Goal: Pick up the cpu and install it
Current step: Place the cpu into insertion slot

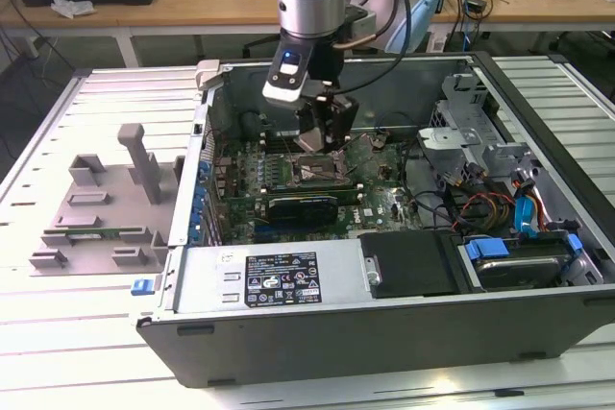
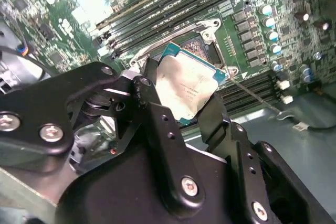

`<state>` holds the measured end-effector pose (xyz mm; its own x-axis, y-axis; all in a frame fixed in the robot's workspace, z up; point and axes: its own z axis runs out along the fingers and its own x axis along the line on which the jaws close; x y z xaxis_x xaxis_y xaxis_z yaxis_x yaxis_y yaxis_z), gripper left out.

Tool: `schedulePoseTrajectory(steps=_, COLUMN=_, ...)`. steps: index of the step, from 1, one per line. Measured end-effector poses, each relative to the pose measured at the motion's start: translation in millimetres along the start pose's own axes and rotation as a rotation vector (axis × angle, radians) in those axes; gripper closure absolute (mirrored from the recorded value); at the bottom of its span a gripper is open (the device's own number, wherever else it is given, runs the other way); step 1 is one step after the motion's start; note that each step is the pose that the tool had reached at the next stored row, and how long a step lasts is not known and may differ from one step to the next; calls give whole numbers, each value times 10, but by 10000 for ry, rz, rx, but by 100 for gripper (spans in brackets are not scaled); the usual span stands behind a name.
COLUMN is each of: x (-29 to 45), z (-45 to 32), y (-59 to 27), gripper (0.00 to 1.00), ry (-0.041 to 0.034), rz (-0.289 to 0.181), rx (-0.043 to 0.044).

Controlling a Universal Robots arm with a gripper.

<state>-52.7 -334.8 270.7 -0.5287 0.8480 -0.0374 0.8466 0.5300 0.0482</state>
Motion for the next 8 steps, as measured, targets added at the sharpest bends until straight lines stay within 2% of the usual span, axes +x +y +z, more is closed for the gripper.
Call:
schedulePoseTrajectory(steps=7, x=0, z=0, y=0, gripper=45, ry=-61, rz=1276, rx=47)
schedulePoseTrajectory(steps=8, x=0, z=0, y=0, gripper=45, ry=-90, rz=1870, rx=71)
